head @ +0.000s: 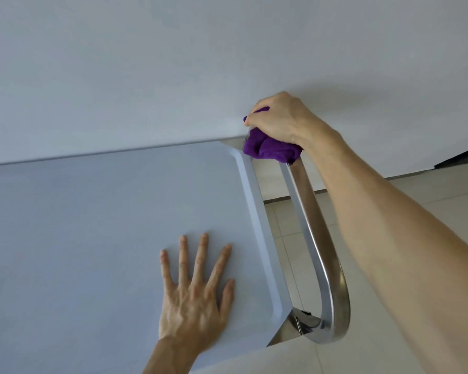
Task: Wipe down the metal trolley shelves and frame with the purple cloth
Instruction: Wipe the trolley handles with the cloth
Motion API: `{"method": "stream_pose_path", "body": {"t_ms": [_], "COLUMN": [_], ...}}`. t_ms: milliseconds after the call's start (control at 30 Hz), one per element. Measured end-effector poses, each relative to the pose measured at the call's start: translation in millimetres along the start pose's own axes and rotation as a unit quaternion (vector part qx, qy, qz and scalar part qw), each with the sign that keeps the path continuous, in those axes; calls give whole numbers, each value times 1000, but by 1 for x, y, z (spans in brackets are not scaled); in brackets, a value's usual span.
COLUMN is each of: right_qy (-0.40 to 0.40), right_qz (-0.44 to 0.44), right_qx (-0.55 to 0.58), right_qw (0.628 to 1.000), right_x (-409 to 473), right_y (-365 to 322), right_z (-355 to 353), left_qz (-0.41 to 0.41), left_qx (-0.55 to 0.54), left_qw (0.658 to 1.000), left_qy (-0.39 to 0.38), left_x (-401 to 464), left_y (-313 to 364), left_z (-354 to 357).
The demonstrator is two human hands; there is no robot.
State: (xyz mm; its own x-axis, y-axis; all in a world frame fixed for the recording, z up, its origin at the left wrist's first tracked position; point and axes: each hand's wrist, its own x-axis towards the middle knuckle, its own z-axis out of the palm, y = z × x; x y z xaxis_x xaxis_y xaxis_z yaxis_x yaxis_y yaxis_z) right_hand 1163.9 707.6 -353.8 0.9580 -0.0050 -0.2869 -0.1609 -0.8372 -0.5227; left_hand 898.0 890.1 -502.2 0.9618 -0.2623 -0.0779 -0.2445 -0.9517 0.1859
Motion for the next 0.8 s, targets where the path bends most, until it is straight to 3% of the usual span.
{"method": "stream_pose_path", "body": {"t_ms": [200, 433, 633, 800], "right_qy": [40, 157, 197, 256], "right_qz": [-12, -111, -77, -77], "right_qx": [8, -3, -134, -69], "right_qw": [999, 981, 968, 961], "right_x": [-8, -98, -183, -240], "right_y": [0, 24, 44, 67], "right_z": [5, 22, 47, 66], "left_qz": [-9, -15, -18, -18], "left_qx": [14, 22, 38, 40], "left_qw": [1000, 999, 999, 999], "left_qy": [-25, -26, -21, -14], "left_x": [-1, -1, -1, -1], "left_y": [1, 2, 3, 4], "left_z": [-2, 0, 1, 0]}}
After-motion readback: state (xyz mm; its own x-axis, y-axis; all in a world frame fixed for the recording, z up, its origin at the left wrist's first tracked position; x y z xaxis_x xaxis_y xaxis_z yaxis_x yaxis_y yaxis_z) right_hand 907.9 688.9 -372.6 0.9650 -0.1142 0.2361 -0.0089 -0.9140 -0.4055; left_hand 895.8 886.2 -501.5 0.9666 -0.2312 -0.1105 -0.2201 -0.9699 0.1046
